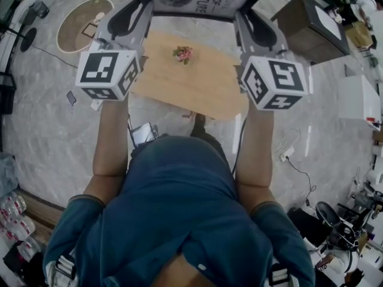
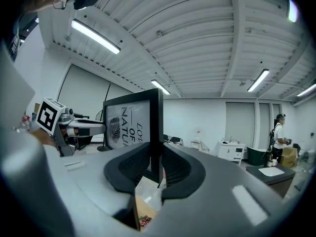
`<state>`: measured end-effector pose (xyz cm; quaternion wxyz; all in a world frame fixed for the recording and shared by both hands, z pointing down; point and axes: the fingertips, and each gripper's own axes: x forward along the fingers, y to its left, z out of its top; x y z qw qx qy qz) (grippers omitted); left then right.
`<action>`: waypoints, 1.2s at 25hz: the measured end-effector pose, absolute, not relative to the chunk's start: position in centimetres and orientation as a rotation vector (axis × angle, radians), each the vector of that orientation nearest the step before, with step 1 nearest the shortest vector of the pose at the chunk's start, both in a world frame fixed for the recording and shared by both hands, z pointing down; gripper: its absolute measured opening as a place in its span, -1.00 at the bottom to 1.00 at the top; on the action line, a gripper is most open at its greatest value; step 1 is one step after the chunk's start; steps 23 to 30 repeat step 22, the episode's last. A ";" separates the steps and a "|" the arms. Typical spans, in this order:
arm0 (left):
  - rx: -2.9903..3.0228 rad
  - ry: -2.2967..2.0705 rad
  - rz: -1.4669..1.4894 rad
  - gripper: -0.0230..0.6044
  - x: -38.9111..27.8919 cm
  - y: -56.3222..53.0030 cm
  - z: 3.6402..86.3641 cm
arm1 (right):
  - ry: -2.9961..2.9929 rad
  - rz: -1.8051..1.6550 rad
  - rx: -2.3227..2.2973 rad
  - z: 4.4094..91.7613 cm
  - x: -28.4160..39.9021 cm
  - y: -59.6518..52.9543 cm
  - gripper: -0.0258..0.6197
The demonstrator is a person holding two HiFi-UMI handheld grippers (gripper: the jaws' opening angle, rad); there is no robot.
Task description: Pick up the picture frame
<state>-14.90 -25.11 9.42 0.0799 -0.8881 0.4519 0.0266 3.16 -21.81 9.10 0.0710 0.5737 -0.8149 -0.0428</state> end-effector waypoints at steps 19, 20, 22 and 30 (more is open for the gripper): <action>-2.663 1.360 0.054 -0.69 -13.7 -24.4 10.0 | -2.441 -0.107 1.721 9.8 4.3 -21.0 -0.65; -2.664 1.360 0.052 -0.69 -13.8 -24.3 10.2 | -2.440 -0.105 1.721 10.0 4.3 -21.0 -0.65; -2.666 1.361 0.047 -0.69 -13.8 -24.3 10.7 | -2.439 -0.101 1.721 10.5 4.2 -20.9 -0.65; -2.666 1.361 0.047 -0.69 -13.8 -24.3 10.7 | -2.439 -0.101 1.721 10.5 4.2 -20.9 -0.65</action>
